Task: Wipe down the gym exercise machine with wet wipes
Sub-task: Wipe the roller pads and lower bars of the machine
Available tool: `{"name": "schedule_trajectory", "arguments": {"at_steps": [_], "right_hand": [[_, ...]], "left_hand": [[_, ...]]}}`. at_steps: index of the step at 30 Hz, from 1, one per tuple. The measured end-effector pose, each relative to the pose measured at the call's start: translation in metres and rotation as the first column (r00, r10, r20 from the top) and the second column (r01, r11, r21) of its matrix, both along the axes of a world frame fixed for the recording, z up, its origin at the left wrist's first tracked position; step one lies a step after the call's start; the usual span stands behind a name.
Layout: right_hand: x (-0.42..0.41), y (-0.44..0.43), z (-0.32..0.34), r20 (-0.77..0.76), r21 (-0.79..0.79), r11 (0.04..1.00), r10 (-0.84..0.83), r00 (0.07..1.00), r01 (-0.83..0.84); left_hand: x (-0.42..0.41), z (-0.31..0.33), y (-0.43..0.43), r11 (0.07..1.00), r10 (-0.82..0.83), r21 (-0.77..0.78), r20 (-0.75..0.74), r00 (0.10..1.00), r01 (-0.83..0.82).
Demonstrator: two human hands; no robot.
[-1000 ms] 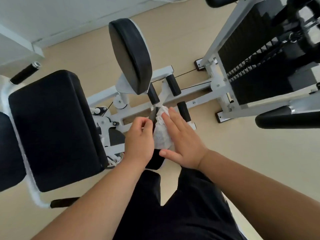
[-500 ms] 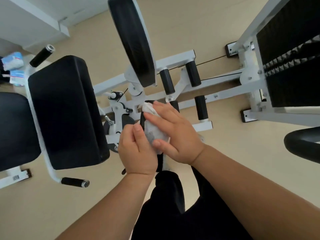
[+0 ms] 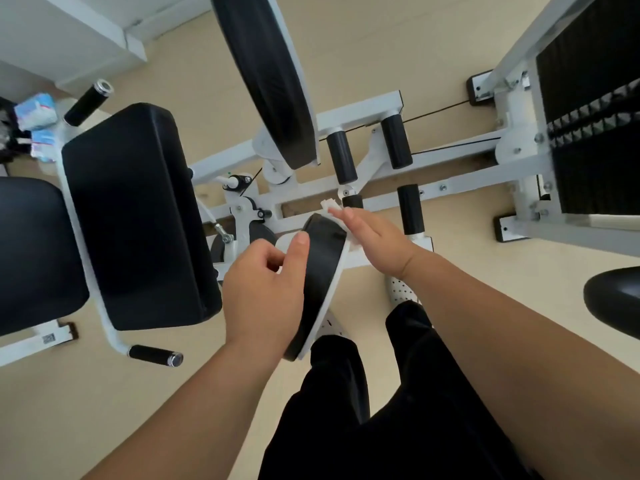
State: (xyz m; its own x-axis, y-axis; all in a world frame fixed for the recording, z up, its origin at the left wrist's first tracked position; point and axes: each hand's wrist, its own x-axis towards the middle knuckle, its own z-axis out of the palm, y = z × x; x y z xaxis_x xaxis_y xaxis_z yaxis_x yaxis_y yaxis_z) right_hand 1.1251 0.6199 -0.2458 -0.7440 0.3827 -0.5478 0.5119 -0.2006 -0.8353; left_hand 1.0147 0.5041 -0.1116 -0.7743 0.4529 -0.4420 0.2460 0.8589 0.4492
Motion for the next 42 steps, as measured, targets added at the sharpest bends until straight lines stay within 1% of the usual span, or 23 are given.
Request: {"name": "schedule_trajectory", "arguments": {"at_steps": [1, 2, 4, 7, 10, 13, 15, 17, 19, 21, 23, 25, 27, 29, 30, 31, 33, 35, 36, 38, 39, 41, 42], "right_hand": [[0.004, -0.005, 0.001, 0.019, -0.073, 0.997, -0.031, 0.999, 0.032], [0.006, -0.010, 0.001, 0.023, -0.106, 0.993, -0.048, 0.999, 0.050], [0.009, -0.022, 0.002, 0.000, -0.153, 0.984, -0.093, 0.996, 0.092], [0.019, -0.046, 0.014, -0.071, -0.233, 0.962, -0.165, 0.984, 0.145], [0.029, -0.067, 0.025, -0.143, -0.194, 0.967, -0.196, 0.970, 0.166], [0.029, -0.069, 0.010, -0.185, -0.151, 0.970, -0.215, 0.959, 0.188], [0.023, -0.056, -0.009, -0.130, -0.181, 0.969, -0.191, 0.973, 0.166], [0.016, -0.041, -0.024, -0.027, -0.287, 0.947, -0.158, 0.987, 0.144], [0.010, -0.035, -0.033, 0.020, -0.359, 0.921, -0.151, 0.988, 0.148], [0.010, -0.036, -0.024, -0.016, -0.323, 0.936, -0.156, 0.988, 0.143], [0.011, -0.048, -0.007, -0.165, -0.156, 0.973, -0.195, 0.967, 0.170], [0.017, -0.063, -0.001, -0.291, -0.015, 0.980, -0.193, 0.937, 0.197], [0.021, -0.068, 0.000, -0.337, 0.028, 0.985, -0.153, 0.929, 0.173], [0.022, -0.069, -0.018, -0.333, 0.070, 0.989, -0.103, 0.937, 0.133], [0.022, -0.064, -0.028, -0.293, 0.067, 0.992, -0.083, 0.952, 0.107], [0.020, -0.057, -0.036, -0.234, 0.018, 0.997, -0.072, 0.970, 0.078], [0.015, -0.042, -0.046, -0.081, -0.157, 0.986, -0.076, 0.994, 0.062], [0.013, -0.030, -0.046, 0.007, -0.350, 0.931, -0.107, 0.994, 0.103], [0.012, -0.026, -0.043, 0.020, -0.368, 0.922, -0.119, 0.993, 0.118], [0.010, -0.029, -0.031, 0.003, -0.378, 0.911, -0.179, 0.984, 0.167], [0.010, -0.036, -0.027, -0.058, -0.322, 0.928, -0.217, 0.974, 0.187], [0.014, -0.054, -0.027, -0.242, -0.166, 0.975, -0.183, 0.953, 0.145], [0.017, -0.059, -0.029, -0.288, -0.140, 0.982, -0.163, 0.944, 0.126]], "left_hand": [[0.002, -0.001, 0.000, 0.999, -0.021, -0.050, -0.011, 1.000, 0.021], [0.004, -0.001, -0.001, 0.994, -0.090, -0.069, -0.067, 0.994, 0.086], [0.009, -0.006, -0.009, 0.968, -0.250, -0.065, -0.197, 0.948, 0.242], [0.007, -0.012, -0.020, 0.942, -0.334, -0.038, -0.247, 0.910, 0.335], [0.006, -0.011, -0.023, 0.927, -0.368, -0.030, -0.258, 0.893, 0.374], [0.008, -0.011, -0.025, 0.924, -0.374, -0.023, -0.264, 0.889, 0.382], [0.008, -0.013, -0.027, 0.919, -0.383, -0.016, -0.266, 0.885, 0.393], [0.007, -0.014, -0.029, 0.913, -0.394, -0.005, -0.263, 0.881, 0.407], [0.006, -0.015, -0.033, 0.902, -0.414, 0.006, -0.271, 0.869, 0.432], [0.005, -0.016, -0.035, 0.898, -0.418, 0.016, -0.275, 0.866, 0.439], [0.005, -0.017, -0.035, 0.901, -0.409, 0.025, -0.282, 0.868, 0.432], [0.006, -0.017, -0.034, 0.906, -0.398, 0.030, -0.287, 0.871, 0.423], [0.006, -0.017, -0.033, 0.908, -0.391, 0.034, -0.284, 0.876, 0.417], [0.006, -0.016, -0.034, 0.905, -0.398, 0.037, -0.281, 0.874, 0.424], [0.006, -0.016, -0.034, 0.900, -0.408, 0.035, -0.280, 0.869, 0.434], [0.006, -0.015, -0.034, 0.897, -0.417, 0.029, -0.278, 0.865, 0.441], [0.005, -0.015, -0.034, 0.897, -0.421, 0.016, -0.275, 0.864, 0.443], [0.005, -0.015, -0.032, 0.901, -0.414, 0.013, -0.275, 0.868, 0.434], [0.005, -0.016, -0.031, 0.904, -0.407, 0.017, -0.277, 0.870, 0.427], [0.006, -0.017, -0.030, 0.912, -0.387, 0.024, -0.285, 0.877, 0.410], [0.006, -0.018, -0.030, 0.917, -0.375, 0.026, -0.288, 0.881, 0.399], [0.007, -0.019, -0.029, 0.930, -0.343, 0.031, -0.284, 0.895, 0.366], [0.007, -0.020, -0.029, 0.935, -0.332, 0.032, -0.276, 0.902, 0.354]]}}
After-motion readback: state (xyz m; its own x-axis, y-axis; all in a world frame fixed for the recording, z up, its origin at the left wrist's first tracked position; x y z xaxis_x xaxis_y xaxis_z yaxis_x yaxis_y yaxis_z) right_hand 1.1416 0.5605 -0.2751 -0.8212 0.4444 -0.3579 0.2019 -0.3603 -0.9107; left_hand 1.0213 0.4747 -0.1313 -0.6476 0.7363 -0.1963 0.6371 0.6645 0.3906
